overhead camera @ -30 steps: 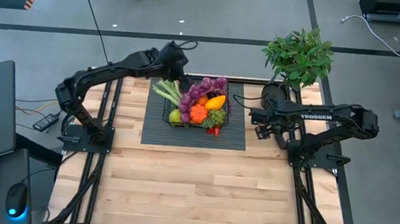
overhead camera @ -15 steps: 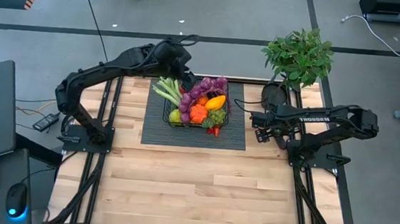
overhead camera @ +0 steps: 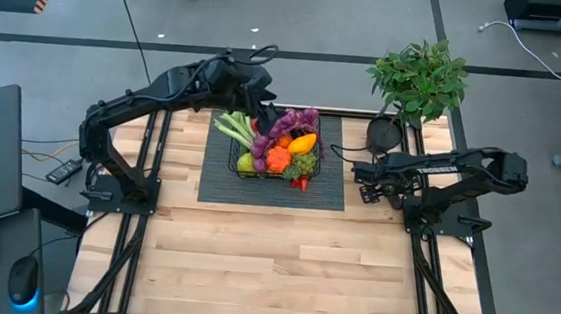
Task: Build produce basket
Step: Put the eggplant into the wire basket
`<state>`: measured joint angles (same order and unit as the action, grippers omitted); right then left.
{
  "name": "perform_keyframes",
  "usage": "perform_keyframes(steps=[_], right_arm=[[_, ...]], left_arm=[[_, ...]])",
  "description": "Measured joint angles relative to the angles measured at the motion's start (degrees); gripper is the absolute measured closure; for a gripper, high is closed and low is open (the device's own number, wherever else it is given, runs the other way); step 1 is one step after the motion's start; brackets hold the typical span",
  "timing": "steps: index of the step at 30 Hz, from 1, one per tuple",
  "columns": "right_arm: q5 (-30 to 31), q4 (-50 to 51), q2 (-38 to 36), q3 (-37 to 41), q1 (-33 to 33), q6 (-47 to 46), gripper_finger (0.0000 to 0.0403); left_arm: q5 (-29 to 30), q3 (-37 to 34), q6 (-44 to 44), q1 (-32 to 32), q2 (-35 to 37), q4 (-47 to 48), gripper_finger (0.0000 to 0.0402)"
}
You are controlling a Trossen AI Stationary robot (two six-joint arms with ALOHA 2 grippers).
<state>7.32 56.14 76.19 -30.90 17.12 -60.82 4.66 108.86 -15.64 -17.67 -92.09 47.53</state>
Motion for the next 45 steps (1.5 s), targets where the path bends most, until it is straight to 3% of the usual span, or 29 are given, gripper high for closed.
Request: perform_keyframes(steps=[6,15,17,24,35,40,45], right_arm=[[0.5,-2.6,0.3,-3.1,-0.9,-0.1,0.0089],[-1.0,-8.8,1.4,-1.3,-0.9,1.0,0.0258],[-0.7,-8.9,1.1,-1.7,-1.4,1.2,0.0278],[-0.1,-10.1,-2.3,-5.6,-3.0,4.2,0.0278],[7.6,-14.9,-3.9,-19.6,-6.5,4.2,0.0268],[11.2,-20.7,-3.9,-26.0,-8.2,13.7,0.0269],[12.4,-34.1,-4.0,-29.0,-8.4,33.7,0.0267]], left_arm=[[0.0,0.0,-1.6,0.7,0.0,0.8,0.0109],[0.0,0.0,-0.9,0.7,1.5,8.7,0.0109],[0.2,0.0,0.6,0.7,2.1,12.0,0.0109],[2.3,0.0,0.5,-0.9,5.4,21.5,0.0109],[8.3,-1.0,1.3,-3.0,9.0,31.0,0.0109],[8.2,-2.5,2.4,-4.8,9.1,32.2,0.0109],[8.8,-2.5,6.2,-7.3,8.8,31.9,0.0109]])
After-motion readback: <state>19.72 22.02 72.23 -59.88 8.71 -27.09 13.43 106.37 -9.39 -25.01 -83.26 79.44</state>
